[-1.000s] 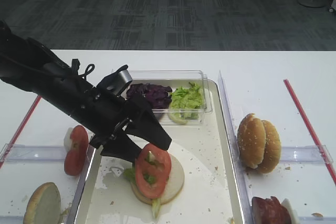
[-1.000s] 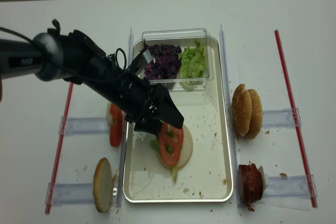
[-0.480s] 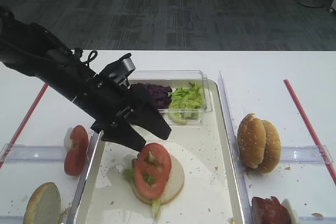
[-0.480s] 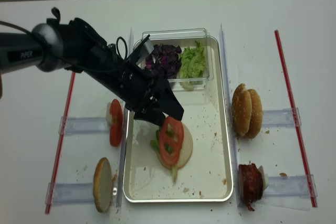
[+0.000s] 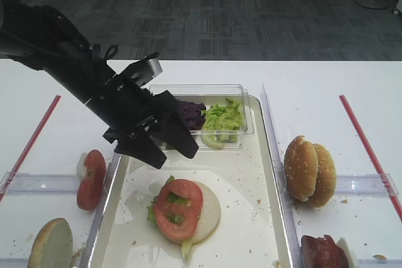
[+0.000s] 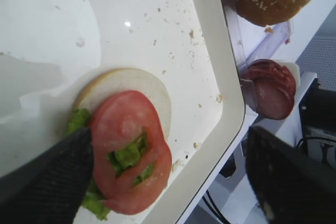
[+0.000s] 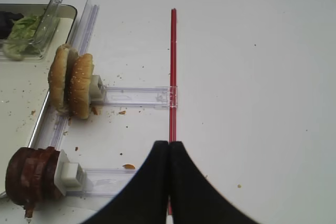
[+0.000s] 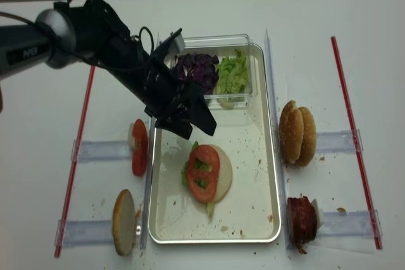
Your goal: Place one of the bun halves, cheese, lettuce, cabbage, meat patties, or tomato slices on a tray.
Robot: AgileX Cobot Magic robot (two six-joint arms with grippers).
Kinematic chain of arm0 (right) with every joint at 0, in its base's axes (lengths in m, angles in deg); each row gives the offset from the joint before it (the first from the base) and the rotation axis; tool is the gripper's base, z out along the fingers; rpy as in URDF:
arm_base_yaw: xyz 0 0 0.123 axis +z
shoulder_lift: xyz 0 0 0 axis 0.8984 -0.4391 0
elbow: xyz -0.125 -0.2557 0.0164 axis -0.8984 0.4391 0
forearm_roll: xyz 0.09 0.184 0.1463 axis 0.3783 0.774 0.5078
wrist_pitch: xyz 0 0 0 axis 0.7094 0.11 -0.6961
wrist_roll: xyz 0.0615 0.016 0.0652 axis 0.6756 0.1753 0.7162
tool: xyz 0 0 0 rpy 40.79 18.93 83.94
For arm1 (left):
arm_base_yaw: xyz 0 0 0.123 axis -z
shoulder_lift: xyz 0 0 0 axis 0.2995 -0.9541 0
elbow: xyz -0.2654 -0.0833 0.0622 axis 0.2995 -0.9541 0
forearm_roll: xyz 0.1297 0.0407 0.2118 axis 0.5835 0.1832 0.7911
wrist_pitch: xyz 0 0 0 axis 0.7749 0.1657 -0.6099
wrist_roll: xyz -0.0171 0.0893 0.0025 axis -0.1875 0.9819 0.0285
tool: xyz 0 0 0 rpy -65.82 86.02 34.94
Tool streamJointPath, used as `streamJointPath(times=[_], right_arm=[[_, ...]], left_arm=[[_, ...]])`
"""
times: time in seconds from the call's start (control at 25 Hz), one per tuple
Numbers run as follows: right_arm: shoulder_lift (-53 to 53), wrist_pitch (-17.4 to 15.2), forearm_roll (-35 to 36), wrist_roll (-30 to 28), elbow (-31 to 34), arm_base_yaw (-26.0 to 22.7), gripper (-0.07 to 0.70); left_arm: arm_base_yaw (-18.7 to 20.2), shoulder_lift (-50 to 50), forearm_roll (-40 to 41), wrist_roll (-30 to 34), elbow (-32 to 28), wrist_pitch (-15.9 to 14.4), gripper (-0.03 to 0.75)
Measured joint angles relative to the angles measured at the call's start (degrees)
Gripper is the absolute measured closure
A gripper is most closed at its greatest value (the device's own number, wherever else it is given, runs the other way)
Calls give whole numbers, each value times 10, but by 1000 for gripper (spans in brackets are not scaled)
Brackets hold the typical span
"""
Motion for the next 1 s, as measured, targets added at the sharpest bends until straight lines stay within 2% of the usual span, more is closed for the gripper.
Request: streamJointPath(times=[0.52,0.8,1.0], right_arm=[[0,0,0,-1,0,0,595],[0,0,0,-1,0,0,595],[0,0,0,-1,0,0,595]], left_arm=[[0,1,30,-24,13,-3,169],[0,27,111,-97,63,-8,169],[0,38,228,-192,111,-15,169]])
